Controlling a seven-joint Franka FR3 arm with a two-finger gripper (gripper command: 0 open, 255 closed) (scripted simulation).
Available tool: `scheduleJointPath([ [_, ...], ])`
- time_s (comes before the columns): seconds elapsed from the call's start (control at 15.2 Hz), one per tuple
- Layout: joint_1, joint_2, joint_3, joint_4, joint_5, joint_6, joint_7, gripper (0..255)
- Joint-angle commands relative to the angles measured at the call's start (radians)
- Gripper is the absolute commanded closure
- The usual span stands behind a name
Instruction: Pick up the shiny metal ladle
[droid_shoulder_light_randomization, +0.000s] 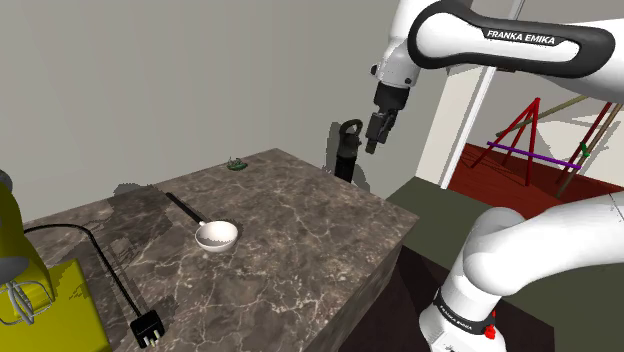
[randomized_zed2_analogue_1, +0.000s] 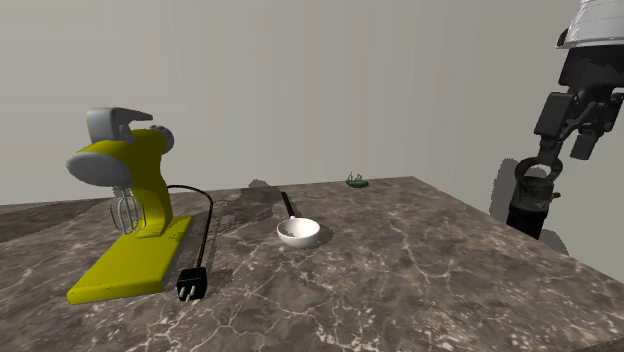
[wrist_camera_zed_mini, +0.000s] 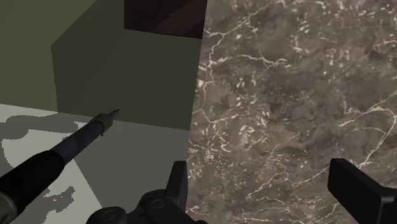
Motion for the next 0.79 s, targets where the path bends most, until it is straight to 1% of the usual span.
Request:
scheduleJointPath([
  [0.0,0.0,0.0,0.0,0.0,0.0,0.0,0.0,0],
  [0.4,0.029,0.1,0.111,0.009,0.073,0.102,0.143,0],
  [0.73,0.046,0.213,0.201,0.051,0.113,0.187,0.259,0],
])
